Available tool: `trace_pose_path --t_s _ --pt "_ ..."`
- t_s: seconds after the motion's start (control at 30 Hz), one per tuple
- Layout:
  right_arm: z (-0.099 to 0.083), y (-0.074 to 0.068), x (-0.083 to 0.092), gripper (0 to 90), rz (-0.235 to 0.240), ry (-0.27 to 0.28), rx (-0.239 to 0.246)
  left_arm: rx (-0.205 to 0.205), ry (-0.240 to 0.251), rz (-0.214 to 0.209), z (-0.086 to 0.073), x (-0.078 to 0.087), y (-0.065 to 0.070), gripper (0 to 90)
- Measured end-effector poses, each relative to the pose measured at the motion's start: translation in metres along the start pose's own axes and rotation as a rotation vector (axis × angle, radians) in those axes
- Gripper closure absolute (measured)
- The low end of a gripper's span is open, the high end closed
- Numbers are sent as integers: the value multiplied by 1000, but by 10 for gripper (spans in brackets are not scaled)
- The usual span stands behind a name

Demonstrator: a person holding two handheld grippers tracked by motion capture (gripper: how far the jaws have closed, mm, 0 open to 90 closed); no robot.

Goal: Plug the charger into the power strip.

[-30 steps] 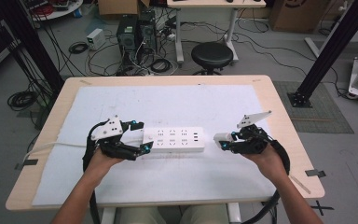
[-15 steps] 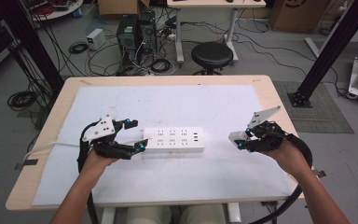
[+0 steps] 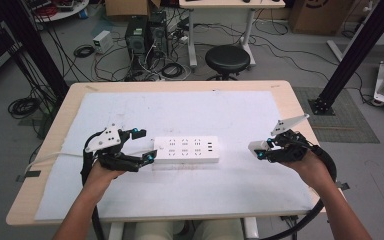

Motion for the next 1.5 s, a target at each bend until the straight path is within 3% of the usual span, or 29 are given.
trace_pose_path --t_s 0.13,0.43,0.73,1.1,1.33,1.5 --pt "11 0 -1 634 -2 -11 33 2 6 20 1 5 -3 206" --pt "32 -5 -4 634 14 -27 91 -12 -33 70 -7 13 -12 206" --pt "46 -7 -14 634 25 -42 129 -10 -57 73 -16 15 -12 205" --pt "73 -15 -37 635 45 -80 189 2 -53 85 -24 21 -14 206" --pt "99 -23 -58 635 66 -118 274 9 -49 99 -28 29 -17 206" --pt "112 -27 -69 634 77 -151 310 -7 -55 103 -31 32 -17 206"
Point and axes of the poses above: each handheld gripper's, and its own axes: x roughly backward along the jaws, z roughly out of its top, y roughly to its right, the point moved 10 cm from there along -x, roughly forward along the jaws, and after that the axes turned 2 degrees about y, right-handed, at the moved point
